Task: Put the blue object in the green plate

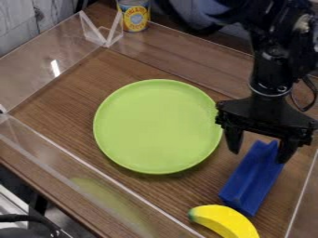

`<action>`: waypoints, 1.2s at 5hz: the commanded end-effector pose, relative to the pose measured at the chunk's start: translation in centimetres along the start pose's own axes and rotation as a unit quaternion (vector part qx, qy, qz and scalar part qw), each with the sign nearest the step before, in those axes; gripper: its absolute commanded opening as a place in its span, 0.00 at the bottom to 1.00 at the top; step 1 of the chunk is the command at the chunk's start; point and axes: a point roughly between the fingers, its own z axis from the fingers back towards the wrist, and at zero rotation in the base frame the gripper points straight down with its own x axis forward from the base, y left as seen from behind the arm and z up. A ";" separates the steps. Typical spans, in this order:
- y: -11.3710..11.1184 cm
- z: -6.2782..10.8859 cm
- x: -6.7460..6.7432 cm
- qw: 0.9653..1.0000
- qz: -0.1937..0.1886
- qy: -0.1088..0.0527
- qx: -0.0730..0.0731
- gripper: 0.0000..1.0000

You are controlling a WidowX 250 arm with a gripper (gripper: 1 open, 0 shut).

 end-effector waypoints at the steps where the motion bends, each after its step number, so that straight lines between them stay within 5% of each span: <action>1: 0.1 1.6 0.8 0.999 0.005 -0.035 -0.014 1.00; 6: 0.3 0.2 -0.5 0.998 0.047 -0.047 -0.019 1.00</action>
